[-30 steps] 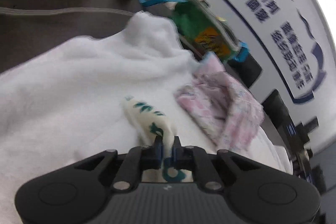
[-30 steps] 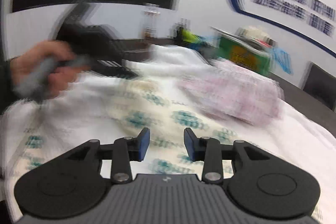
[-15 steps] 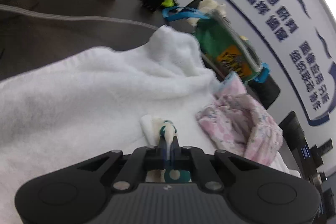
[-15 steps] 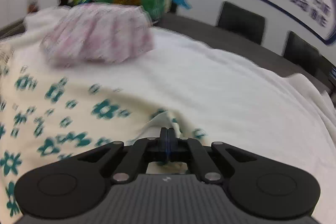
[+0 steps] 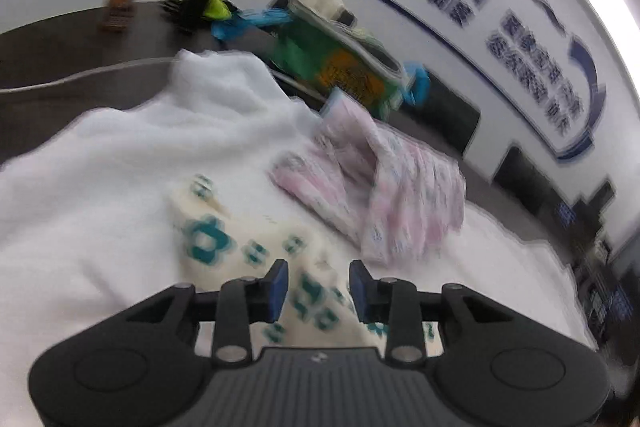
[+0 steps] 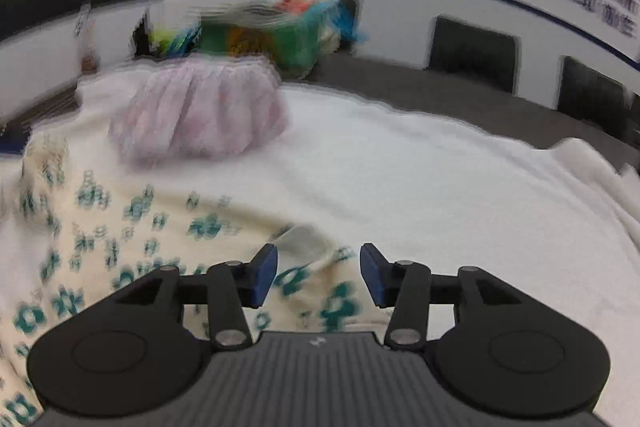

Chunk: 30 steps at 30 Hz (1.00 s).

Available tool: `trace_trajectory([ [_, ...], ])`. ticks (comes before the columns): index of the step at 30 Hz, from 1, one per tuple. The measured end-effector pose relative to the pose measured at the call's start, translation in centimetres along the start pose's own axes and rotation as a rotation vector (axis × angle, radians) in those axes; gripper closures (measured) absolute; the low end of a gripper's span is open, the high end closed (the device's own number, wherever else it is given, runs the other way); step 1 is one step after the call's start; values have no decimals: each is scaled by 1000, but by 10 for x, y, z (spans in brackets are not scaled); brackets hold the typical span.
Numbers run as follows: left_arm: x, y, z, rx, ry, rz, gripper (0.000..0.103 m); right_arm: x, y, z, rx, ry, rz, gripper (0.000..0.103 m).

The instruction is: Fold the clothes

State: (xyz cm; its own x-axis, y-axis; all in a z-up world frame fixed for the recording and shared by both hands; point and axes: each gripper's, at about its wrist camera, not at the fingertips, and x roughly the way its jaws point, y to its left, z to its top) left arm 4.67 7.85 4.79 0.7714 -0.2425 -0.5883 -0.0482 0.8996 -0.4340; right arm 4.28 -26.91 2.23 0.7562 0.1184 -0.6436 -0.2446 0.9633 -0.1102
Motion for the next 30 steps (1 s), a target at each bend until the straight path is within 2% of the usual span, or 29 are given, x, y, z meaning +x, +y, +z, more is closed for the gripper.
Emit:
trace_trajectory([
  [2, 9, -3, -6, 37, 5, 42, 74, 18, 5, 0, -48, 50, -40, 98],
  [4, 13, 2, -11, 50, -5, 73, 77, 18, -4, 2, -62, 43, -55, 99],
  [7, 19, 10, -18, 63, -17, 96, 84, 1, -33, 8, 7, -13, -59, 99],
  [9, 22, 7, -19, 91, -28, 113, 85, 1, -48, 9, 52, -17, -104, 99],
  [10, 21, 6, -18, 92, -24, 114, 85, 5, -51, 7, 66, -6, -125, 95],
  [11, 19, 6, -17, 91, -18, 113, 85, 10, -53, 4, 73, 10, -141, 82],
  [12, 12, 8, -14, 81, -7, 101, 86, 8, -53, 2, 75, 6, -163, 72],
  [13, 1, 10, -12, 72, -1, 75, 85, 2, -51, 0, 73, -11, -190, 71],
  [15, -37, 15, -13, 145, -22, -61, 73, -32, -43, -6, 54, -93, -182, 71],
  [16, -56, 17, -15, 186, -34, -132, 69, -54, -37, -10, 37, -144, -142, 71],
  [18, -99, 21, -29, 365, -46, -264, 50, -101, -21, -23, -17, -243, -14, 67],
  [20, -133, 27, -48, 492, -78, -302, 42, -138, 8, -40, -138, -313, 142, 64],
  [22, -150, 38, -63, 507, -77, -333, 42, -158, 40, -57, -250, -353, 309, 58],
  [24, -153, 49, -72, 473, -40, -383, 42, -159, 76, -70, -342, -351, 481, 58],
  [26, -147, 55, -82, 484, 10, -415, 44, -147, 114, -78, -442, -333, 596, 58],
  [28, -142, 57, -91, 549, 20, -439, 45, -128, 142, -77, -470, -298, 661, 58],
  [30, -135, 64, -99, 546, 52, -430, 45, -106, 157, -69, -435, -240, 699, 60],
])
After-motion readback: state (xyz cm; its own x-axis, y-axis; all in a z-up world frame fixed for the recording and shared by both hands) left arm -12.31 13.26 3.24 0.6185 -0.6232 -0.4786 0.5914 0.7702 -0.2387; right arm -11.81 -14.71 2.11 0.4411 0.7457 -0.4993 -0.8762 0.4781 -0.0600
